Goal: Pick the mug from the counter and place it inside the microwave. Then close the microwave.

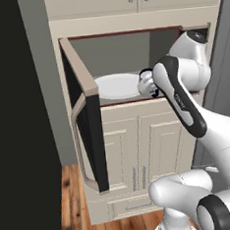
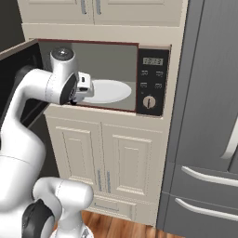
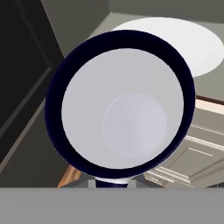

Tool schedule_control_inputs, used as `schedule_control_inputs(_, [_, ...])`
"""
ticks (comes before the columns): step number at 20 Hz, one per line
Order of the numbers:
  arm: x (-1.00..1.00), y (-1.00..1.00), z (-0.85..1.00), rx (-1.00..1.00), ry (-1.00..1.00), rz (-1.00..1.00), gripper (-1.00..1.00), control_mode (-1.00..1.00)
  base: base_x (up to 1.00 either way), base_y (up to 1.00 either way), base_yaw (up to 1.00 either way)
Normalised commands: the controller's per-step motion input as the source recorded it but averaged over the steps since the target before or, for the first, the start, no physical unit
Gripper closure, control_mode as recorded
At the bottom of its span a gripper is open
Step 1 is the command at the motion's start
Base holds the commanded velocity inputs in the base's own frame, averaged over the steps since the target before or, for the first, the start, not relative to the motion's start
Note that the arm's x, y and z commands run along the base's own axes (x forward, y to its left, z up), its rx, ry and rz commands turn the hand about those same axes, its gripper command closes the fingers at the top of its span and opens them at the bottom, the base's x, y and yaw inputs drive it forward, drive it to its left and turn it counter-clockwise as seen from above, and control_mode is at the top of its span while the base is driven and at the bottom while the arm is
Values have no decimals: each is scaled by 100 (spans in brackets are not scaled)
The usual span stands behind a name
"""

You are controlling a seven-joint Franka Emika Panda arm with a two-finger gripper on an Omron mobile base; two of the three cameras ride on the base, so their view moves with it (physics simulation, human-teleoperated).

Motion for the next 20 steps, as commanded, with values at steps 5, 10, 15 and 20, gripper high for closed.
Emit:
schedule_control_inputs(5, [32, 1, -1, 0, 0, 0, 100, -100, 0, 0, 0])
schedule_control_inputs(10, [18, 1, -12, 0, 0, 0, 100, -100, 0, 0, 0])
schedule_control_inputs(15, [12, 0, -20, 0, 0, 0, 100, -100, 0, 0, 0])
schedule_control_inputs(20, [20, 1, -15, 0, 0, 0, 100, -100, 0, 0, 0])
